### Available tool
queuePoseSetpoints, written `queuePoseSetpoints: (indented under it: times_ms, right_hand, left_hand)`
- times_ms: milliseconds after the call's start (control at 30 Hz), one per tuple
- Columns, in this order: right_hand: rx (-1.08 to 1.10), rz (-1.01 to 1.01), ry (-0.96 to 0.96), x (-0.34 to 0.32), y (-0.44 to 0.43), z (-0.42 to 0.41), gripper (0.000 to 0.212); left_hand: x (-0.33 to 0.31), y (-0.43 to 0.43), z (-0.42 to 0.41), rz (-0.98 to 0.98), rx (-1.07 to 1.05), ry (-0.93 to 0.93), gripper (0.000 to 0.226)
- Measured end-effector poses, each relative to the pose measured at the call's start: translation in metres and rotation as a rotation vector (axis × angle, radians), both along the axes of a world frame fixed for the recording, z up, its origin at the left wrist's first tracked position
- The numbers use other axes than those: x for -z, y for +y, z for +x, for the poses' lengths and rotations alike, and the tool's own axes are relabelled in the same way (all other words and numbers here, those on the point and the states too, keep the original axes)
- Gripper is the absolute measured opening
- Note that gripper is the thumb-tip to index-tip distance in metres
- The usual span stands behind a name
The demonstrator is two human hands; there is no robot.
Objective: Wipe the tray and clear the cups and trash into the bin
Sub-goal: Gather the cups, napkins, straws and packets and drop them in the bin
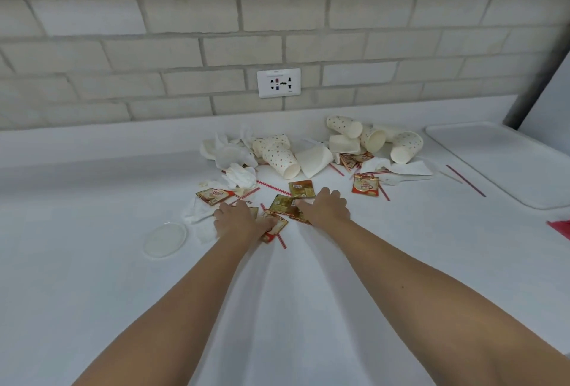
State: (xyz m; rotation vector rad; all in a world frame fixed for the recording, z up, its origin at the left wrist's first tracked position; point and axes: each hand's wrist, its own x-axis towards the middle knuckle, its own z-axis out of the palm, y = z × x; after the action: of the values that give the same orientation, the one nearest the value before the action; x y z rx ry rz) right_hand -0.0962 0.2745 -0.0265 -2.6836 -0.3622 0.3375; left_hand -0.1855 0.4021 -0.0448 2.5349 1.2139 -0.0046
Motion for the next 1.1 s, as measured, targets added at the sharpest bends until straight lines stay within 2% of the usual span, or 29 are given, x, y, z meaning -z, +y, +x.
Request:
queuePoseSetpoints:
  times_ms: [133,267,367,500,600,800,1000,1100]
  right_hand:
    - [0.058,-0.068,-0.017,0.01,0.026,0.002,0.081]
    - [0.078,-0.097,0.021,0.012,0.036,0.004,0.077]
    - [0.082,-0.084,0.072,0.013,0.039,0.011,0.063]
    - [0.06,-0.038,0.135,0.009,0.035,0.016,0.041]
    - [0.038,0.017,0.192,0.005,0.028,0.014,0.017]
    - [-0.009,0.041,0.19,0.007,0.018,0.007,0.017]
    - [0.042,0.255,0.321,0.001,-0.015,0.003,0.01]
    - [0.013,0.269,0.326,-0.016,-0.046,0.002,0.011]
  left_hand:
    - [0.001,0.006,0.007,-0.016,0.034,-0.005,0.08]
    - [0.002,0.01,0.012,-0.188,0.007,-0.076,0.086]
    - [0.002,0.012,0.016,-0.254,-0.014,-0.069,0.082]
    - [-0.001,0.011,0.015,-0.105,0.08,0.072,0.058]
    - [-0.002,0.011,0.014,-0.085,0.109,0.082,0.049]
    - [-0.007,-0.001,0.004,-0.19,0.18,-0.093,0.037]
    - [-0.032,-0.019,-0.008,-0.231,0.187,-0.211,0.044]
    - [-0.046,-0.031,-0.007,-0.294,0.197,-0.296,0.018]
